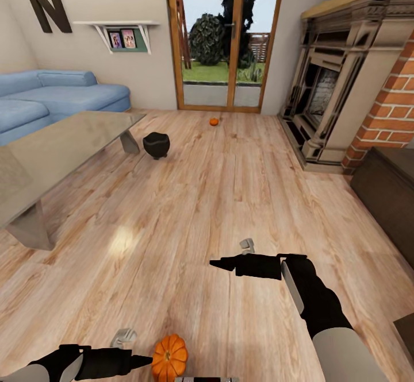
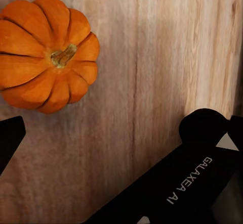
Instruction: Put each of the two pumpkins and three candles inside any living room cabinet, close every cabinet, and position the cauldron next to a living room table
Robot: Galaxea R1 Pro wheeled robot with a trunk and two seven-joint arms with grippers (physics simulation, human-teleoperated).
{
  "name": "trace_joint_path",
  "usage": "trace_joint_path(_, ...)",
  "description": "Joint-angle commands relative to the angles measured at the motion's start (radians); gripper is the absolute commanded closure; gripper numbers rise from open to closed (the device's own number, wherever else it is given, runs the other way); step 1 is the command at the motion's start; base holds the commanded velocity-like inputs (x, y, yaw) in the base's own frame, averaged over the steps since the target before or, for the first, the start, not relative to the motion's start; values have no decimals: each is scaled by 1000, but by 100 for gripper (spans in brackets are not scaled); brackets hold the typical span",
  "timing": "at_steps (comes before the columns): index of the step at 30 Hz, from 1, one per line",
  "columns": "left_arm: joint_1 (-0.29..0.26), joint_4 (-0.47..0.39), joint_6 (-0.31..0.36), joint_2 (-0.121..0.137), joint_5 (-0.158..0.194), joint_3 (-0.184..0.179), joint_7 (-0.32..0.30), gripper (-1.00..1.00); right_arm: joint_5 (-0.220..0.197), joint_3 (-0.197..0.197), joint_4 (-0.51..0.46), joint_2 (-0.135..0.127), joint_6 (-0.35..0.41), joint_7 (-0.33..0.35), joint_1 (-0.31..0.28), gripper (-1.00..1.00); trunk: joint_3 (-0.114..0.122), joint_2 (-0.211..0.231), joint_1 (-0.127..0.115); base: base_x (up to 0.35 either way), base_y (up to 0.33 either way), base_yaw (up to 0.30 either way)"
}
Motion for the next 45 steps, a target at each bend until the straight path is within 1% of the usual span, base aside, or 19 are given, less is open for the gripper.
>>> trace_joint_path(1, 0, 0, 0, 2, 0, 1, 0, -100, 0, 1, 0, 0, 0, -1, 0, -100, -3, -7, 4, 0, 0, 0)
trace_joint_path(4, 0, 1, -1, 3, 0, 1, 0, -100, 0, 3, 0, 3, -1, -1, 0, -100, -13, -28, 15, 0, 0, 0)
trace_joint_path(9, 0, 2, -34, 9, 1, 2, -4, -100, 2, 33, 0, 9, -1, -2, 0, -100, -28, -63, 35, 0, 0, 0)
trace_joint_path(11, 0, 2, -39, 10, 1, 3, -6, -100, 3, 38, 0, 10, -2, -3, 0, -100, -35, -77, 42, 0, 0, 0)
trace_joint_path(15, 0, 0, -44, 38, 8, 5, -24, -100, 3, 41, -1, 9, -10, -2, 0, -100, -47, -104, 57, 0, 0, 0)
trace_joint_path(16, 0, 0, -44, 40, 8, 5, -31, -100, 3, 41, -2, 9, -10, -2, 0, -100, -51, -105, 58, 0, 0, 0)
trace_joint_path(19, 0, -1, -44, 46, 5, 7, -133, -100, 3, 41, -2, 9, -12, -1, 0, -100, -63, -105, 59, 0, 0, 0)
trace_joint_path(20, -1, 0, -40, 64, 6, 12, -212, -100, 1, 41, -1, 9, -13, 0, 0, -100, -67, -106, 59, 0, 0, 0)
trace_joint_path(22, -1, 0, -36, 98, 13, 26, -259, -100, 0, 42, 0, 9, -13, 0, 0, -100, -74, -106, 60, 0, 0, 0)
trace_joint_path(23, -2, 0, -36, 112, 20, 40, -272, -100, 0, 42, 0, 9, -13, 0, 0, -100, -78, -106, 61, 0, 0, 0)
trace_joint_path(24, -2, 1, -36, 129, 39, 78, -289, -100, 0, 42, 0, 9, -13, 1, 0, -100, -82, -106, 61, 0, 0, 0)
trace_joint_path(26, -2, 1, -36, 135, 47, 99, -305, -100, -1, 42, -1, 8, -13, 1, 0, -100, -90, -107, 62, 0, 0, 0)
trace_joint_path(27, -2, 0, -35, 139, 49, 111, -326, -100, -1, 41, -1, 8, -13, 1, 0, -100, -94, -107, 63, 0, 0, 0)
trace_joint_path(31, -9, -1, -32, 149, 52, 121, -363, -100, -2, 41, -1, 6, -13, 3, 0, -100, -109, -108, 64, 0, 0, 0)
trace_joint_path(34, -10, -2, -33, 177, 53, 123, -378, -100, 0, 41, 0, 7, -14, 2, 0, -100, -121, -109, 66, 0, 0, 0)
trace_joint_path(36, -12, -2, -32, 199, 53, 124, -408, -100, 1, 41, 0, 7, -14, 2, 0, -100, -128, -109, 67, 0, 0, 0)
trace_joint_path(38, -14, -2, -31, 211, 54, 124, -439, -100, 1, 41, 0, 7, -14, 2, 0, -100, -136, -110, 67, 0, 0, 0)
trace_joint_path(41, -20, -1, -31, 218, 54, 125, -457, -100, 2, 41, -1, 6, -14, 2, 0, -100, -148, -110, 69, 0, 0, 0)
trace_joint_path(45, -21, 9, -34, 219, 54, 124, -461, -100, 1, 41, -2, 7, -15, 2, 0, -100, -163, -111, 71, 0, 0, 0)
